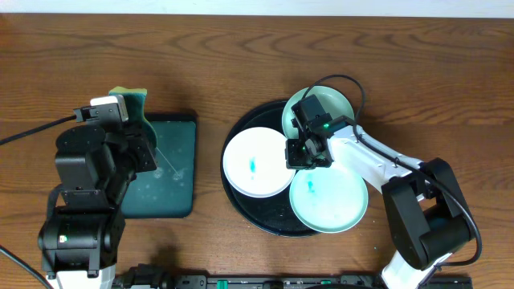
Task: Clean dirty plates on tray and stack at the side
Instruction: 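Carry the sponge with the left gripper over to the white plate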
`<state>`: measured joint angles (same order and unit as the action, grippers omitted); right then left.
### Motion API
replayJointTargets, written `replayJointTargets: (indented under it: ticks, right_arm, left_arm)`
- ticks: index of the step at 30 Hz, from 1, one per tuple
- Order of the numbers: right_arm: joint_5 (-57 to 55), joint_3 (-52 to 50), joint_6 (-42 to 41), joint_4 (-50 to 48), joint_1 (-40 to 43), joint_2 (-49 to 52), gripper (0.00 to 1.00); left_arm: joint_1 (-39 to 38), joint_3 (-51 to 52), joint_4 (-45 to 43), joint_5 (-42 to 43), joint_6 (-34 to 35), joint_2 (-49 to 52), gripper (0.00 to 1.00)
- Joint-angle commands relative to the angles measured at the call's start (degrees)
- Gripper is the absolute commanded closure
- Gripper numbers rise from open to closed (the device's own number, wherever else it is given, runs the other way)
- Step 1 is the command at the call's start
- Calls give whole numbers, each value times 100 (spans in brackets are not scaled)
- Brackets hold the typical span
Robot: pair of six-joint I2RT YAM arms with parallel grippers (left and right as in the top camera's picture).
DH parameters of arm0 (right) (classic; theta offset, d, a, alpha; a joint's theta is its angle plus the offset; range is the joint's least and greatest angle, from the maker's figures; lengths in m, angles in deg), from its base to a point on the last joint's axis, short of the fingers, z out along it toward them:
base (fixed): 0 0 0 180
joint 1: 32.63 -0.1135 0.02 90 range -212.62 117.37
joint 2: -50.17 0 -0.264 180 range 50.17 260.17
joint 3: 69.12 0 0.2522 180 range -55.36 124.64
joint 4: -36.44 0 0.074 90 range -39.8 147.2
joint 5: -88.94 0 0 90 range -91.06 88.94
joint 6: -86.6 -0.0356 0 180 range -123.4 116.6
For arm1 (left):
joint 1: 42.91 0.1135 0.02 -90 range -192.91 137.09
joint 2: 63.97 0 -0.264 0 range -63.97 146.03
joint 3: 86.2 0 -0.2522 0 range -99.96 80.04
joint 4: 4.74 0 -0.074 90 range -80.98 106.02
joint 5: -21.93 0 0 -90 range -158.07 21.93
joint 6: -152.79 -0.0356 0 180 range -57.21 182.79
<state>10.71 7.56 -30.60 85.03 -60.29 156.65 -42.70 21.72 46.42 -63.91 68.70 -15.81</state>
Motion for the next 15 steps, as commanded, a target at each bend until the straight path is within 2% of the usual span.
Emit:
replayJointTargets:
  ticks: [1, 15]
  right_arm:
    - [48, -42, 4, 74, -50, 59, 99]
    - [48, -42, 4, 74, -50, 57, 99]
  left_arm:
    - [-17, -7, -66, -31, -79, -20, 93]
    - [-17, -7, -66, -31, -79, -20, 93]
